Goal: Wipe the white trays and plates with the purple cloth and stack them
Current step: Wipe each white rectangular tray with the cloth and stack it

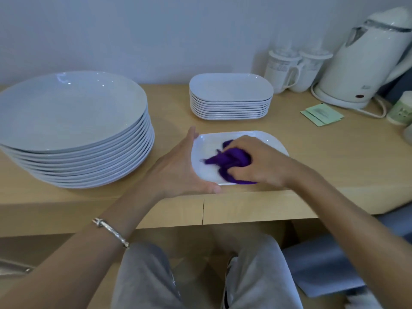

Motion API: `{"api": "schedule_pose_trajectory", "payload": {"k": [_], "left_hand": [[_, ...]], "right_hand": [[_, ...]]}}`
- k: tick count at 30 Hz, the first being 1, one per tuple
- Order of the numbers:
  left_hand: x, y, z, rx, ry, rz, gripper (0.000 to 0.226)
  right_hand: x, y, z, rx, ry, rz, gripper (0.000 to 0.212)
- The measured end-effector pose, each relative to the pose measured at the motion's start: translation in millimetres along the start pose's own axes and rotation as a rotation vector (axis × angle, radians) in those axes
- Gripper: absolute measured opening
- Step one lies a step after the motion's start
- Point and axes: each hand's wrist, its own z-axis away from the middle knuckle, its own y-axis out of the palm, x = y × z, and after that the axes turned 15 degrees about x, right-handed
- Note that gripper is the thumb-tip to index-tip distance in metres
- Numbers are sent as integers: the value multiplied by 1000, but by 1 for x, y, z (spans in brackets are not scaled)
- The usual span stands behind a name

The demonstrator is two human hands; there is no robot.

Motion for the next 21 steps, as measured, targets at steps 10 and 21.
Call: {"api": "schedule_pose_trajectory", "payload": {"k": [10,21], "left_hand": [[-4,-2,4,-32,48,57,116],[-6,-4,6,13,28,33,106]], "right_hand": [[33,40,-76,-306,272,196,43],[-30,-24,13,-99,228,120,27]]}}
